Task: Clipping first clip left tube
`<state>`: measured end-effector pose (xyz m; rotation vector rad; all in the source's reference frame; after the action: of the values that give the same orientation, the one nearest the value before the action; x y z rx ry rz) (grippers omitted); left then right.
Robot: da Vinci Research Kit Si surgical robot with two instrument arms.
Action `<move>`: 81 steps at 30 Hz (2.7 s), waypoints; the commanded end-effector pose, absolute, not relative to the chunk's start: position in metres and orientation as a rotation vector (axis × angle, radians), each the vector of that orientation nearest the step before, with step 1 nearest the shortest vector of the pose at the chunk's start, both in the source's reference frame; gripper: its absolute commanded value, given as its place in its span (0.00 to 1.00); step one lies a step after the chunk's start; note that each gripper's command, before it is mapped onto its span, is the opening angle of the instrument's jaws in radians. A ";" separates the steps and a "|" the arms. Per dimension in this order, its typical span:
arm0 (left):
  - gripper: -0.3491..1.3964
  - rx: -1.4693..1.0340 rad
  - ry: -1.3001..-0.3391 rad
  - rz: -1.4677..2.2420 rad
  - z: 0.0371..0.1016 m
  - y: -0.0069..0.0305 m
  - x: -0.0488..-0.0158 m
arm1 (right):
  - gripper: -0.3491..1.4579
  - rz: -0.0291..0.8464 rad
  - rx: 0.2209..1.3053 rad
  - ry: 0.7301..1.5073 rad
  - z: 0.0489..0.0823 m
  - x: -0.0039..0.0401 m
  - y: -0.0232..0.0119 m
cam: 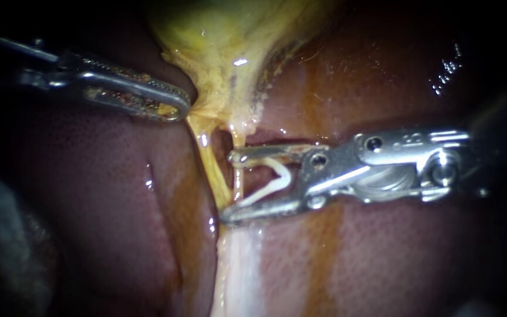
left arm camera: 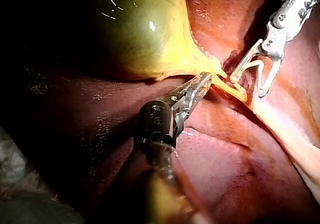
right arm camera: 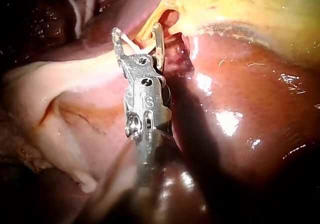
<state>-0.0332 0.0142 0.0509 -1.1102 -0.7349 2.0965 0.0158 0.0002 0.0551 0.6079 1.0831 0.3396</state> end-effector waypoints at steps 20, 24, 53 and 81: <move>0.00 -1.114 -0.733 2.101 0.0504 0.0143 -0.0333 | 0.47 0.332 0.670 1.068 0.0599 0.0171 -0.0012; 0.00 -1.114 -0.733 2.101 0.0503 0.0143 -0.0335 | 0.47 0.303 0.691 1.095 0.0602 0.0181 -0.0020; 0.00 -1.117 -0.730 2.105 0.0505 0.0146 -0.0338 | 0.46 0.202 0.815 1.236 0.0543 0.0218 -0.0057; 0.00 -1.117 -0.730 2.105 0.0505 0.0146 -0.0338 | 0.33 0.341 0.916 1.174 0.0544 0.0208 -0.0040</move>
<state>-0.0338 0.0146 0.0505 -1.1172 -0.7297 2.1046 0.0207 -0.0040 0.0544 0.9165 1.1722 0.3464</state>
